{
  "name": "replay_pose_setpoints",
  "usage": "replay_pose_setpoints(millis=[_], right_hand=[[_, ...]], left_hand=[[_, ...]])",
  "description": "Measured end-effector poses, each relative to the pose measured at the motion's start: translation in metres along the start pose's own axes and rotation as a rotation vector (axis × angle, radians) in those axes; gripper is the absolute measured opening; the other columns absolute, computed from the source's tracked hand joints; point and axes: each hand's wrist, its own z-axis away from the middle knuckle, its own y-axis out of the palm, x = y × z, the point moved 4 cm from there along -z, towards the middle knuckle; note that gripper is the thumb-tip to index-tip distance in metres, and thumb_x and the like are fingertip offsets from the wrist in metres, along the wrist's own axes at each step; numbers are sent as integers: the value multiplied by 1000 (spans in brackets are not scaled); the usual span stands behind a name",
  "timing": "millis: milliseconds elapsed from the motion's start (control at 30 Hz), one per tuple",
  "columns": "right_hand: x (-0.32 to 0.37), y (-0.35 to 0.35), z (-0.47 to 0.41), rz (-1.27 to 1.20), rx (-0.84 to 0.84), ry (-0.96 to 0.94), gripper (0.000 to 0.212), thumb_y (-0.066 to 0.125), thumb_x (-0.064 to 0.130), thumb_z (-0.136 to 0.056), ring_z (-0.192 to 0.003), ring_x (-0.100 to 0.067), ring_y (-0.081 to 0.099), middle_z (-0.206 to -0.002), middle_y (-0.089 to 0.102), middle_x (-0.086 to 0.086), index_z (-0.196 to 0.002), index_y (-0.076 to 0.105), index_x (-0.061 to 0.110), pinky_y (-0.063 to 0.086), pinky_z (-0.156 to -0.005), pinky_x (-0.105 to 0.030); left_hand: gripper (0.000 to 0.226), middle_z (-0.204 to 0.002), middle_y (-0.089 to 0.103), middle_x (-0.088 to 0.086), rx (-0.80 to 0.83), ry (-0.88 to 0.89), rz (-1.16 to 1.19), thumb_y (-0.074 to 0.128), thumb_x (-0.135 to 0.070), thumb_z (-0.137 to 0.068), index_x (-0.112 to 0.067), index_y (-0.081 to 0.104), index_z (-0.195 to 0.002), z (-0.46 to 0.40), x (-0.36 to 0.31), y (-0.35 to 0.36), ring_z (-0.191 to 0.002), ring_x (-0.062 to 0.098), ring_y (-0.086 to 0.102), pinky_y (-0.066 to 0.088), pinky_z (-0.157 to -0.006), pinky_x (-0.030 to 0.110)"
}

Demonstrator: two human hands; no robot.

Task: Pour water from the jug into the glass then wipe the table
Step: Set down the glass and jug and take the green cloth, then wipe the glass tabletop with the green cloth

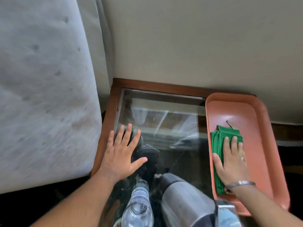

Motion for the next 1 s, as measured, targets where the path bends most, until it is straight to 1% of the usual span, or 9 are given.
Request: replay_pose_setpoints(millis=[167, 300, 433, 533, 600, 700, 800, 867, 1000], right_hand=[[2, 7, -1, -189, -238, 84, 47, 48, 21, -95, -145, -37, 19, -158, 26, -17, -140, 46, 5, 19, -118, -49], [1, -10, 2, -484, -273, 264, 43, 46, 19, -96, -130, -44, 44, -143, 47, -25, -136, 46, 4, 38, -102, -49], [27, -78, 16, -737, -451, 164, 32, 38, 27, -90, -85, -18, 55, -95, 60, -5, -116, 55, 16, 37, -71, -25], [75, -115, 8, -735, -480, -99, 32, 43, 15, -93, -91, -4, 57, -110, 62, 2, -121, 55, 10, 38, -82, -1], [109, -114, -14, -633, -430, -241, 39, 44, 8, -91, -119, -14, 52, -133, 55, -9, -128, 54, 3, 31, -98, -4], [159, -70, -51, -375, -22, -344, 51, 40, 11, -98, -146, -29, 21, -159, 21, -17, -148, 35, 13, 16, -115, -25], [178, -17, -62, 13, 161, -384, 65, 31, 44, -100, -148, -36, -8, -162, -9, -15, -155, 2, 24, -1, -119, -45], [181, -3, -53, 121, 130, -504, 68, 26, 50, -97, -148, -35, -13, -162, -12, -14, -155, -1, 27, -3, -121, -50], [171, 10, -12, 223, 229, -1090, 59, 26, 45, -97, -147, -35, -2, -162, 5, -10, -154, 16, 31, -5, -115, -54]], left_hand=[[96, -168, 8, 16, 8, 15, -24, 24, -81, -88, -21, 6, -161, -4, 4, 8, -155, 35, 7, 7, -123, 59], [96, -168, 13, 16, 16, 22, -20, 22, -81, -89, -21, 7, -161, -5, 6, 9, -155, 34, 10, 8, -122, 59], [95, -167, 15, 17, 22, 26, -17, 20, -81, -89, -20, 9, -161, -6, 5, 8, -154, 34, 12, 9, -122, 58], [95, -167, 13, 17, 15, 24, -22, 17, -81, -89, -19, 10, -160, -8, 4, 6, -154, 33, 11, 8, -122, 58], [96, -167, 12, 17, 16, 21, -28, 17, -82, -89, -18, 9, -160, -8, 4, 6, -154, 33, 10, 7, -123, 58], [99, -167, 13, 17, 24, 12, -33, 23, -81, -88, -15, 12, -160, -8, 4, 6, -155, 33, 11, 8, -123, 58], [103, -167, 12, 18, 23, -5, -31, 26, -82, -86, -10, 17, -159, -8, 4, 6, -155, 32, 10, 8, -124, 58], [105, -167, 11, 18, 12, -15, -9, 25, -82, -86, -7, 18, -159, -8, 4, 6, -155, 32, 10, 8, -124, 57], [107, -167, 8, 19, -8, -16, 26, 13, -83, -87, -4, 15, -159, -5, 6, 5, -156, 31, 6, 5, -124, 54]])
